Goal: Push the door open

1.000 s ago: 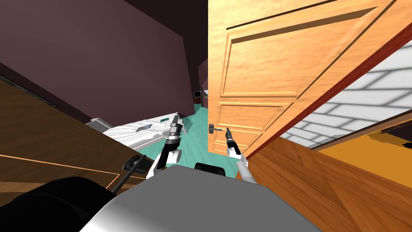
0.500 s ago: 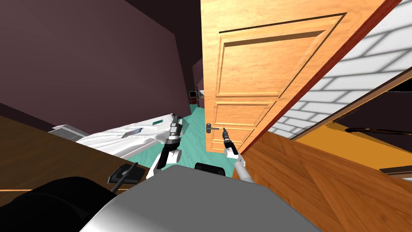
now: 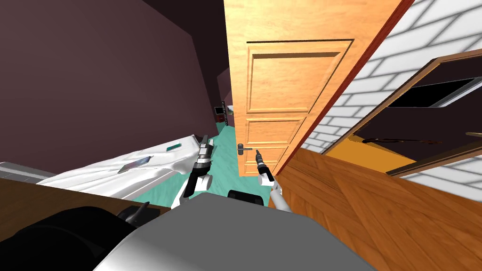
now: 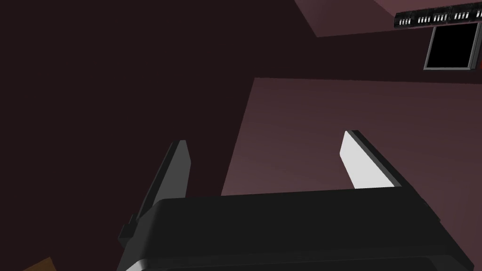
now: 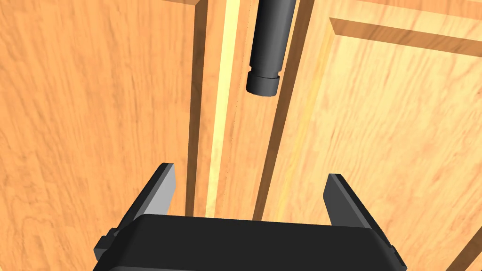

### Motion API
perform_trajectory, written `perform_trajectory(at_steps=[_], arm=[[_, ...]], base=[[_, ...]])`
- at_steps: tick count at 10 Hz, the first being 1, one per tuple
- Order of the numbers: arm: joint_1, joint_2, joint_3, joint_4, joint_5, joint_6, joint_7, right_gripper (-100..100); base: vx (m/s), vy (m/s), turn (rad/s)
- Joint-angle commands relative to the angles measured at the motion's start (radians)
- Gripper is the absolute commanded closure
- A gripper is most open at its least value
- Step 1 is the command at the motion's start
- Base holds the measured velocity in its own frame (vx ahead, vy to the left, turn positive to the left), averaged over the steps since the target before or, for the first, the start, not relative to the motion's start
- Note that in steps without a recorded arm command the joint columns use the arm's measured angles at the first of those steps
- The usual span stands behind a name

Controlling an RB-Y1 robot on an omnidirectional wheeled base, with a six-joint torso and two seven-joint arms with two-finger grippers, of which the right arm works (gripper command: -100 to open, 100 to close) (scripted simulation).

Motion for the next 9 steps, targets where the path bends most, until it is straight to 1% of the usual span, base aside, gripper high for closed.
perform_trajectory(at_steps=[1,4,9], arm=[[0.005,0.001,0.038,-0.008,-0.025,0.0,0.02,-100],[0.01,0.015,0.105,-0.014,-0.066,-0.003,0.056,-100],[0.018,0.043,0.201,-0.021,-0.125,-0.007,0.108,-100]], base=[[-0.022,0.032,-0.185],[-0.028,0.035,-0.218],[-0.035,0.044,-0.169]])
